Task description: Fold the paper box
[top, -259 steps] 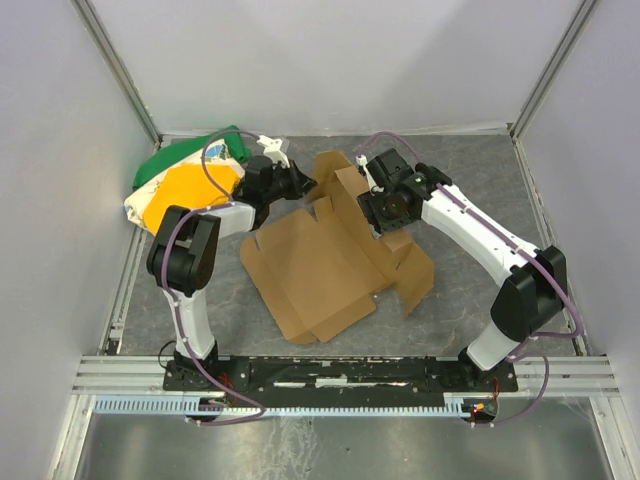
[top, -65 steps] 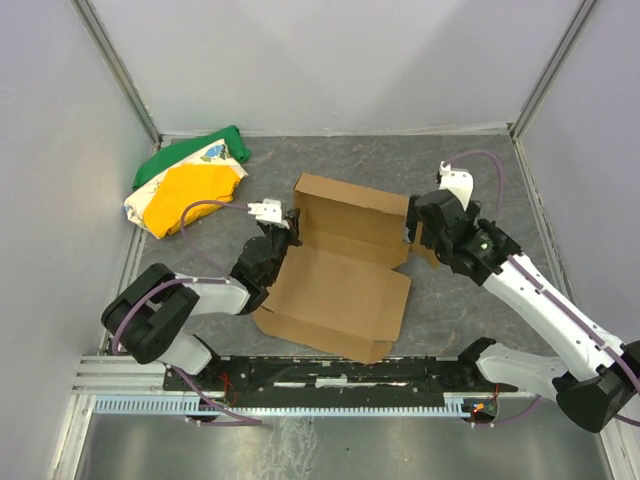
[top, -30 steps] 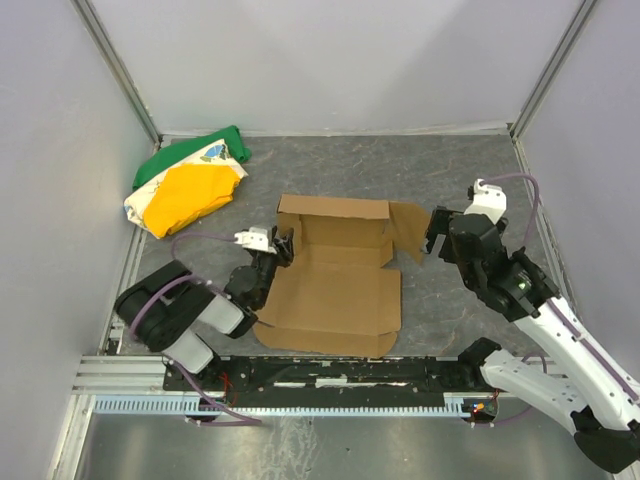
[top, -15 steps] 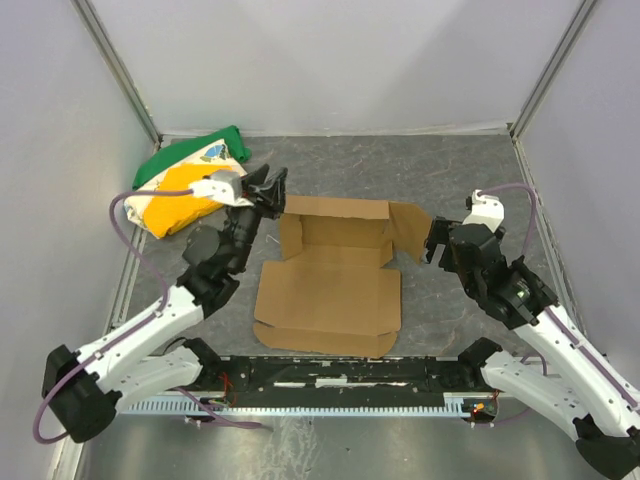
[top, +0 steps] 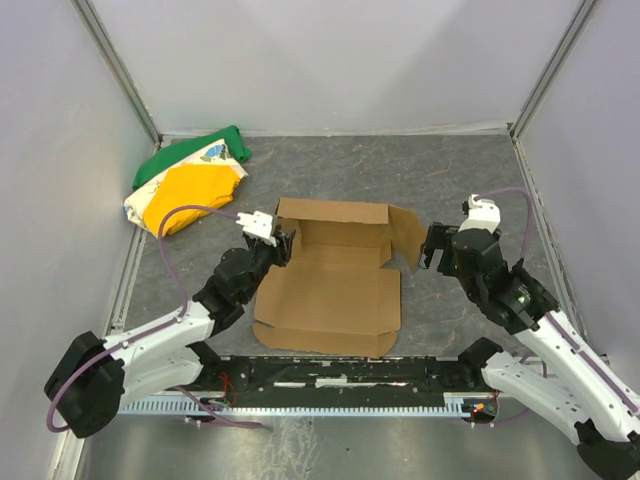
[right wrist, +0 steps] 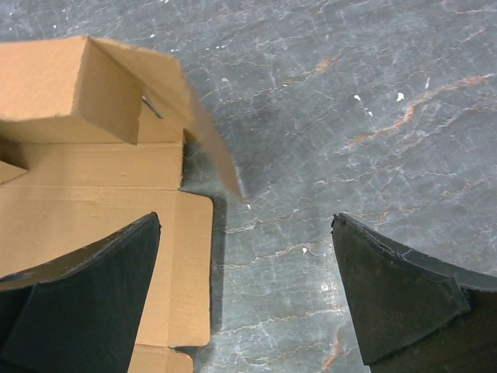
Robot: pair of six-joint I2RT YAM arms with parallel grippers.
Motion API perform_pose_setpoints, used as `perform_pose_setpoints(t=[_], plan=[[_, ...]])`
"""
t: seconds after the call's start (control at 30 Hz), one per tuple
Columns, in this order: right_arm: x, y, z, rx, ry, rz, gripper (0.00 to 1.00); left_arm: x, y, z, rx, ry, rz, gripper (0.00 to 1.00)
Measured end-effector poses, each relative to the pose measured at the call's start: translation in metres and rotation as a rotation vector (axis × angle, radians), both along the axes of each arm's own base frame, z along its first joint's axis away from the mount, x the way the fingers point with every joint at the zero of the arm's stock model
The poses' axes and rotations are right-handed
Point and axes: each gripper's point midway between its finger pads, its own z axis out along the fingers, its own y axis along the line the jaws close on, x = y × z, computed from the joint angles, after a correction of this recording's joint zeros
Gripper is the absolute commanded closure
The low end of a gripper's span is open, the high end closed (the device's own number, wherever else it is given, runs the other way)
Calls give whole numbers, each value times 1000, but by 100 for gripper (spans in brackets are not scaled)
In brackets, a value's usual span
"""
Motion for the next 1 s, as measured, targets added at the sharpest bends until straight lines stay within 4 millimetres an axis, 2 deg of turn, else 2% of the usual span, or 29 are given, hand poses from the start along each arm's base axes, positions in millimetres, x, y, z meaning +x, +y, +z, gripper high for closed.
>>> perform_pose_setpoints(t=[0.17, 0.27, 0.37, 0.43, 0.5, 0.57, 0.67, 0.73, 0.77, 0.83, 0.93, 1.0], plan=[[5, 13, -7, -12, 33, 56, 2, -9, 7, -30, 43, 51, -8, 51], [7, 20, -13, -20, 59, 90, 5, -20, 15, -36, 27, 43, -11, 51], [9, 28, -12, -23, 71, 131, 15, -30, 25, -39, -10, 24, -4, 51], [15, 39, -3, -23, 76, 172, 28, -34, 28, -42, -24, 22, -2, 47], [27, 55, 16, -16, 71, 220, 37, -34, 30, -46, -27, 32, 6, 42], [50, 79, 42, -13, 68, 271, 46, -33, 31, -52, -24, 44, 19, 40], [100, 125, 81, -3, 40, 339, 50, -27, 32, -67, 1, 68, 50, 38], [130, 151, 89, -2, 44, 373, 51, -24, 32, -81, 28, 96, 65, 38], [144, 165, 89, -2, 49, 390, 51, -21, 32, -89, 43, 110, 75, 38], [171, 191, 76, -8, 83, 425, 51, -19, 32, -100, 64, 130, 82, 38], [191, 209, 44, -38, 167, 450, 52, -14, 31, -105, 66, 127, 100, 38], [197, 215, 24, -52, 215, 458, 52, -11, 30, -105, 60, 117, 105, 38]])
